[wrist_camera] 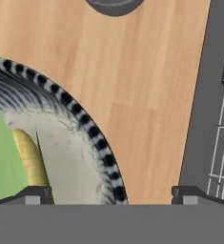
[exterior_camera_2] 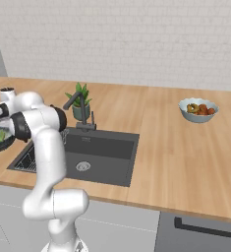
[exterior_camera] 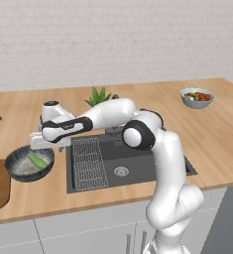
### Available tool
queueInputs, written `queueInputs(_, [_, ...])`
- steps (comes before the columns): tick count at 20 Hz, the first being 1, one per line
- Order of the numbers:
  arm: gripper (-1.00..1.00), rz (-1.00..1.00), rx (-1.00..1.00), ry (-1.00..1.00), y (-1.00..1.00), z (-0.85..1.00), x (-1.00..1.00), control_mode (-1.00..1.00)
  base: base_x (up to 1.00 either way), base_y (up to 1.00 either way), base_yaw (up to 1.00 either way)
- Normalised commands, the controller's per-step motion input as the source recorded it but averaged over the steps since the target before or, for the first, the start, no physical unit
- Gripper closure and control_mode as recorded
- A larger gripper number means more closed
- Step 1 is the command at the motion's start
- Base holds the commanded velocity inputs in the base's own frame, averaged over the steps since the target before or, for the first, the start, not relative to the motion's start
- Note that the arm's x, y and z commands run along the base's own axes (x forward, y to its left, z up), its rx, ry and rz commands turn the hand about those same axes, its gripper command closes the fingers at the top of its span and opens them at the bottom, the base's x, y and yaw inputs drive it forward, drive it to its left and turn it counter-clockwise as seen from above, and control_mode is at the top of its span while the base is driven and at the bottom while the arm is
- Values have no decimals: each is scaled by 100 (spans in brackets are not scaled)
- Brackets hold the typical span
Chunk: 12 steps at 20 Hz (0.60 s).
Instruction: Pick the corn from the sink and place it in the bowl. Then pick the bowl and place it in the microwave. Then close the microwave door and press the start button.
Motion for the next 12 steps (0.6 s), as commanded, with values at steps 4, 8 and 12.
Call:
queueInputs(4, [-100, 0, 0, 0, 0, -55, 0, -100, 0, 0, 0])
queueInputs(8, [-100, 0, 0, 0, 2, -52, 0, -100, 0, 0, 0])
queueInputs(12, [100, 0, 0, -6, 12, -34, 0, -100, 0, 0, 0])
